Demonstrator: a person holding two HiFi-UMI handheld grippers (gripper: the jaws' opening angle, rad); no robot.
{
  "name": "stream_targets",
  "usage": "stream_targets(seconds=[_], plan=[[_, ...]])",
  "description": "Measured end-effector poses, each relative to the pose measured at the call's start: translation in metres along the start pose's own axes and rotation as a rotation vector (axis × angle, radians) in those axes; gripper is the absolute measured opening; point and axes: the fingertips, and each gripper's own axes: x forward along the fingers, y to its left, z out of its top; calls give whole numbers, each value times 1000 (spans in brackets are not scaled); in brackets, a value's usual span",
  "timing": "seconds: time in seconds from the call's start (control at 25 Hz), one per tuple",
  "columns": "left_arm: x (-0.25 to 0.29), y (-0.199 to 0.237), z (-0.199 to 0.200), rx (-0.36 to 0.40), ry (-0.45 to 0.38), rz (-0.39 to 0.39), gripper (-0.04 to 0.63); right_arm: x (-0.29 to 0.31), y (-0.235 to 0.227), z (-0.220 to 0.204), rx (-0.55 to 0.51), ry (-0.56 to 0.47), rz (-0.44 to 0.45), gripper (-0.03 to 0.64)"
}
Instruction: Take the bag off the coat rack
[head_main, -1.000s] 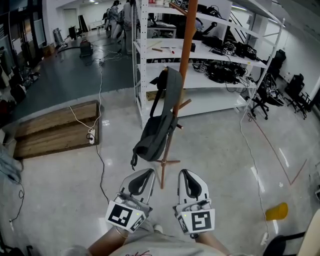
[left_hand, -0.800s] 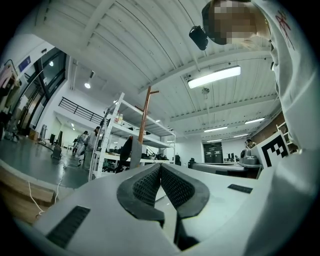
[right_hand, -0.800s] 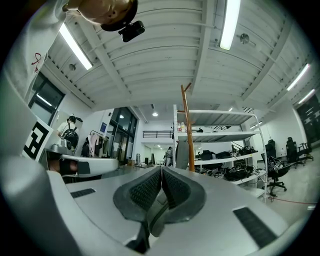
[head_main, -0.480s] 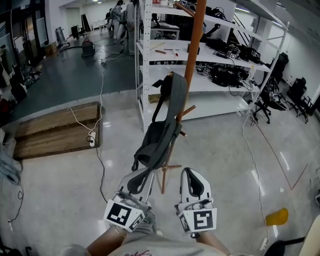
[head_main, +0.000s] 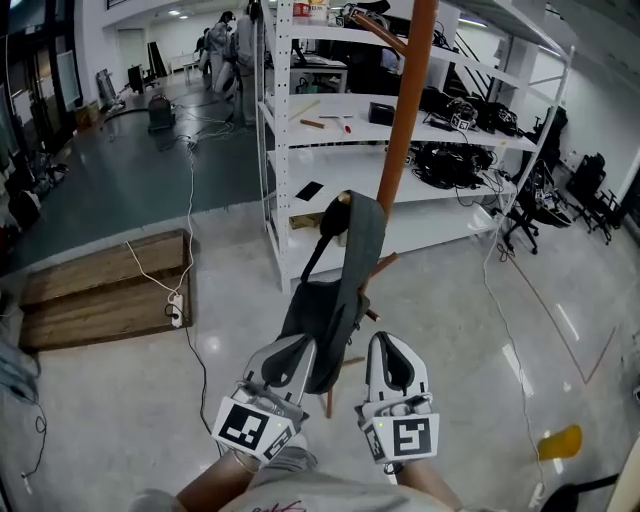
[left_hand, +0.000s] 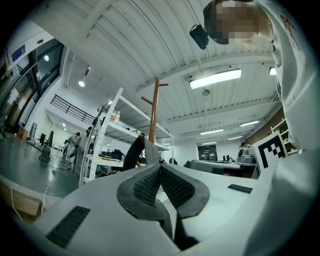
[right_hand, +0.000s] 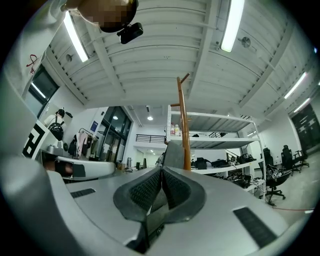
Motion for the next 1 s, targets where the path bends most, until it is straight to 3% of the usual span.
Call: stream_targets(seconds=[0.36, 0.68, 0.72, 0.8, 1.0], plan=[[60, 42, 4, 0, 7, -77, 18, 64, -17, -5, 24, -9, -67, 18], [108, 49, 11, 31, 32, -166, 22, 78, -38, -14, 21, 17, -123, 18], [114, 48, 14, 29, 30, -178, 53, 79, -40, -14, 27, 19, -125, 18], [128, 47, 17, 30, 48, -208, 190, 81, -43, -14, 32, 20, -125, 18], [164, 38, 21, 27, 84, -264, 259, 81, -50, -18, 25, 59, -109, 17]])
